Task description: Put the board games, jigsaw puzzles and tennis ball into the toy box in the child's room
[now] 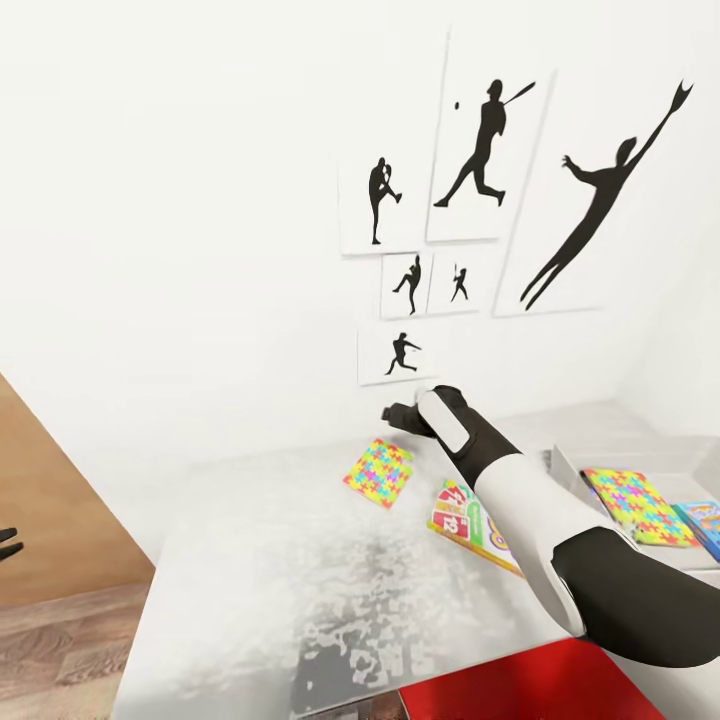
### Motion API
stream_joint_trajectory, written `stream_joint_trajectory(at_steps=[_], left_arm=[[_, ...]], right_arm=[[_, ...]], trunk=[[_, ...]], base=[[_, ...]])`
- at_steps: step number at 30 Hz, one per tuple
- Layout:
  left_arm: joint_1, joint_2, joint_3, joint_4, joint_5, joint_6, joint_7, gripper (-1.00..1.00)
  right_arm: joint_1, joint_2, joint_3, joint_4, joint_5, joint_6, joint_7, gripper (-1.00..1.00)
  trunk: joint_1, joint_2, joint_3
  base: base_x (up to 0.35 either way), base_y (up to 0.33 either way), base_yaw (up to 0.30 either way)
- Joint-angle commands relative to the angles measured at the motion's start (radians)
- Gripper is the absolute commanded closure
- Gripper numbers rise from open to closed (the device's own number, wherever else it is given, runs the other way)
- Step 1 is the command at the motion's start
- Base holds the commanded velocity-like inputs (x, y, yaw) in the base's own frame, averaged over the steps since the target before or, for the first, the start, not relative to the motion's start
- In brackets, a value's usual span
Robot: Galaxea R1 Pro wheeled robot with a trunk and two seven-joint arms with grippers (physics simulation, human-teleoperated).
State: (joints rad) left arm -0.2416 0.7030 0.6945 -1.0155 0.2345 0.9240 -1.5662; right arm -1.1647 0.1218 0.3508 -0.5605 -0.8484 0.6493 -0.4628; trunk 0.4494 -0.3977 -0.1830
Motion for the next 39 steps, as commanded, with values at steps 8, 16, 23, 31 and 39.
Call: stream_joint_trajectory(at_steps=[8, 16, 23, 31, 39], left_arm=[[-0.001, 0.0, 0.0, 0.0, -0.001, 0.01, -0.005, -1.0], [-0.001, 0.0, 0.0, 0.0, -0.001, 0.01, -0.005, -1.0], [-0.001, 0.0, 0.0, 0.0, -0.001, 0.01, -0.005, -1.0], [-0.001, 0.001, 0.0, 0.002, -0.001, 0.01, -0.005, -1.0], [-0.001, 0.001, 0.0, 0.003, -0.001, 0.01, -0.005, -1.0]], right_arm=[[-0.002, 0.001, 0.002, -0.002, 0.053, -0.008, -0.009, -1.0], [-0.003, 0.003, 0.001, -0.004, 0.077, -0.013, 0.006, -1.0], [-0.007, 0.004, 0.001, -0.006, 0.082, -0.014, 0.02, -1.0], [-0.009, 0.004, 0.0, -0.039, 0.082, -0.013, 0.027, -1.0], [-0.022, 0.005, 0.0, -0.05, 0.083, -0.012, 0.029, -1.0]], trunk=[[0.001, -0.002, -0.015], [0.001, -0.002, -0.028], [0.001, -0.002, -0.04], [0.001, -0.002, -0.053], [0.001, -0.002, -0.066]], base=[[0.0, 0.0, 0.0], [0.0, 0.0, 0.0], [0.0, 0.0, 0.0], [0.0, 0.0, 0.0], [0.0, 0.0, 0.0]])
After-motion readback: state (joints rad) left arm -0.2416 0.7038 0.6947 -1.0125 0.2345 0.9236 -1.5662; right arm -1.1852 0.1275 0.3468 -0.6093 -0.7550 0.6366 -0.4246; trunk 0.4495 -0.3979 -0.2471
